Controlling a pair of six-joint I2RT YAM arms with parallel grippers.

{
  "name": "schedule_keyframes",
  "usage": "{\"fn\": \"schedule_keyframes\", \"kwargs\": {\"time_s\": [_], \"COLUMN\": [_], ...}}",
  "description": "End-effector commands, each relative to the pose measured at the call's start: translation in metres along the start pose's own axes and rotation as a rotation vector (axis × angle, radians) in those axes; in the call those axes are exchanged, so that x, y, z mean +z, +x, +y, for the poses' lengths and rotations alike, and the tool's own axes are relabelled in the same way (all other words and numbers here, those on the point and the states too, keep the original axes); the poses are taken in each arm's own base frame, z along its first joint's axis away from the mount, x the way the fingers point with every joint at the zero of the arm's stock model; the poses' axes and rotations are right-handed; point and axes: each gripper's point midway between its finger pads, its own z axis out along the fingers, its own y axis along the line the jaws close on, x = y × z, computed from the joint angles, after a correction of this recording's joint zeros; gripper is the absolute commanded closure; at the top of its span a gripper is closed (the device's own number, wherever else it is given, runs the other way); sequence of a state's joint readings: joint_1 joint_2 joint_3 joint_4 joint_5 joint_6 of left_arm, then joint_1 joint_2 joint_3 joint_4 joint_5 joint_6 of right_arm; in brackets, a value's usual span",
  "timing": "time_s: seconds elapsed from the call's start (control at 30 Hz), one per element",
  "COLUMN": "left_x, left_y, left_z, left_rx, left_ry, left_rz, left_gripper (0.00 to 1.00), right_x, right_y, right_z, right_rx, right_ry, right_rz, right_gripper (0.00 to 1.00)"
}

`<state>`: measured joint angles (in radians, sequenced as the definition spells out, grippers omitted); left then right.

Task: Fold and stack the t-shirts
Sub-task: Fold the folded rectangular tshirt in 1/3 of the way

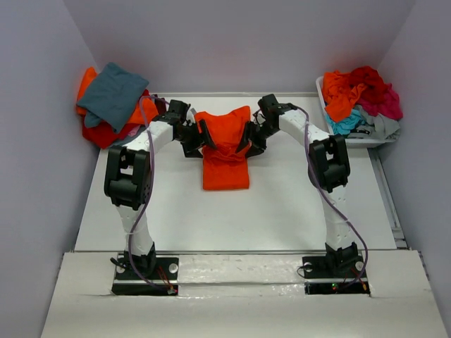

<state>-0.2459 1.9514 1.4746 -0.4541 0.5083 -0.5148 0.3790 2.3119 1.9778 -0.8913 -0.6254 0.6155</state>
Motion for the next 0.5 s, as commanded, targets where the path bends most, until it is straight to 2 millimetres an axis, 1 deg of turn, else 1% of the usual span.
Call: {"fn": "schedule_keyframes", "kwargs": {"time_s": [0.0,0.23,0.37,0.4,0.47], "left_x": [-0.029,-0.055,-0.074,-0.075,-0.077], "left_y": [-0.02,-0.022,-0.015,-0.012,-0.007], "left_z": [-0.022,-0.035,-0.046,-0.045,-0.043], "left_rx": [0.046,0.075,0.089,0.091,0.093], "left_ry": [0.021,0.024,0.05,0.049,0.046], "left_rz": [-0.09,-0.13,-0.132,-0.125,-0.116], "left_gripper": [0.23,0.23,0.23,0.23,0.23], "right_x": [-0.016,-0.034,-0.044,-0.046,-0.047], "right_y": [-0.008,-0.005,0.003,0.008,0.013], "right_z": [0.013,0.023,0.028,0.025,0.024], "right_rx": [-0.035,-0.052,-0.052,-0.047,-0.044], "right_ry": [-0.013,-0.012,-0.015,-0.012,-0.015], "right_rz": [-0.036,-0.066,-0.068,-0.063,-0.06], "right_gripper": [0.48,0.48,0.48,0.48,0.48]}}
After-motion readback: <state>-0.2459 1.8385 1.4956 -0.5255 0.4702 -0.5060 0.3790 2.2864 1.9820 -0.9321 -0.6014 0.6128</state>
